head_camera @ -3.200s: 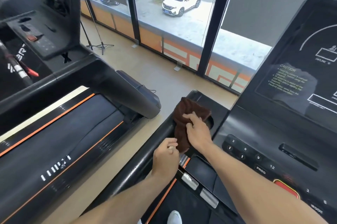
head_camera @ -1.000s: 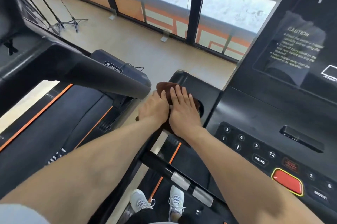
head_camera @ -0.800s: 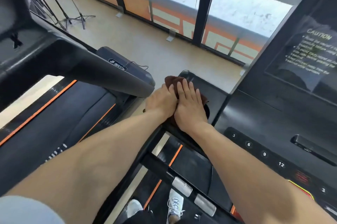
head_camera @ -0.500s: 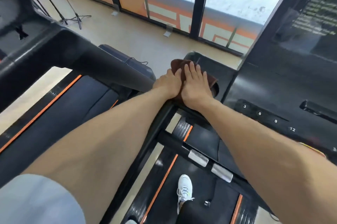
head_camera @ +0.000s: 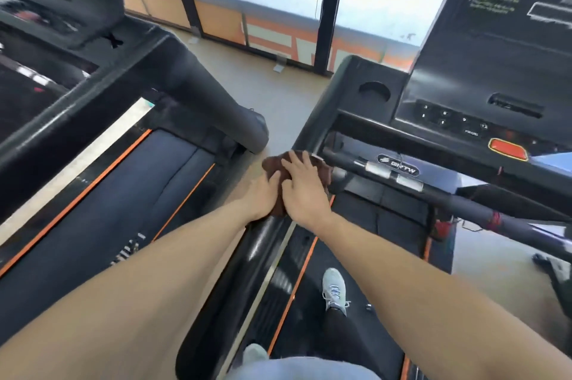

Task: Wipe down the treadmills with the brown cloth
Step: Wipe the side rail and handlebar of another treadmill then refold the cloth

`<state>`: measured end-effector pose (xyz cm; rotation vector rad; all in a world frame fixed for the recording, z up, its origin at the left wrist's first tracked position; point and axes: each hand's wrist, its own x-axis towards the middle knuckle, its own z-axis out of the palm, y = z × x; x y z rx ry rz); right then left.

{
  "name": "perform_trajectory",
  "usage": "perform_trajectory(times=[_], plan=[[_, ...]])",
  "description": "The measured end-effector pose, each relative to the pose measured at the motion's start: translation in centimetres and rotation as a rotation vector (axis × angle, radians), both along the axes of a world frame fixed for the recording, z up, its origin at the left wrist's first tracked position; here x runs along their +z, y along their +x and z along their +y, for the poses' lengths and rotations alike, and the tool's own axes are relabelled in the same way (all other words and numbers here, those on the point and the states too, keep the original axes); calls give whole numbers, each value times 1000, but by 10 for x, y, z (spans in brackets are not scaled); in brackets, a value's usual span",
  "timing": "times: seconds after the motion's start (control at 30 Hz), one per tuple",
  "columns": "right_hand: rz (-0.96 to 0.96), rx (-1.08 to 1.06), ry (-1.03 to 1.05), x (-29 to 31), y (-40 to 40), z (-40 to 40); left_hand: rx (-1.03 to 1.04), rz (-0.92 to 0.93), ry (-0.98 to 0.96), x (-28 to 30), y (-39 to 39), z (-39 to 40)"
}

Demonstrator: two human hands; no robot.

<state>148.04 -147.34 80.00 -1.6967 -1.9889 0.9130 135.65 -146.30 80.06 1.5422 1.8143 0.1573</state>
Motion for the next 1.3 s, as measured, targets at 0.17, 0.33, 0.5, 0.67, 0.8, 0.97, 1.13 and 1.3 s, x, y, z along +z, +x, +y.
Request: perform_trajectory(times=[0.17, 0.33, 0.5, 0.67, 0.8, 0.97, 1.13, 1.3], plan=[[309, -291, -124, 0, -31, -62, 11, -53, -62, -5, -30, -49], [333, -405, -161, -3, -54, -53, 94, -315, -78, -13, -30, -51], [377, -462, -39, -27, -44, -30, 137, -360, -74, -8, -11, -18], [477, -518, 17, -43, -33, -2, 101, -443, -56, -20, 2, 20], [494, -495, 66, -51, -23, 16, 141, -431, -73, -19, 11, 43], [515, -485, 71, -50, -17, 26, 140, -504, -76, -18, 18, 54], [526, -503, 51, -48, -17, 23, 148, -603, -146, -8, 18, 46], [562, -667, -77, -39, -44, -15, 123, -544, -103, 0, -2, -1]])
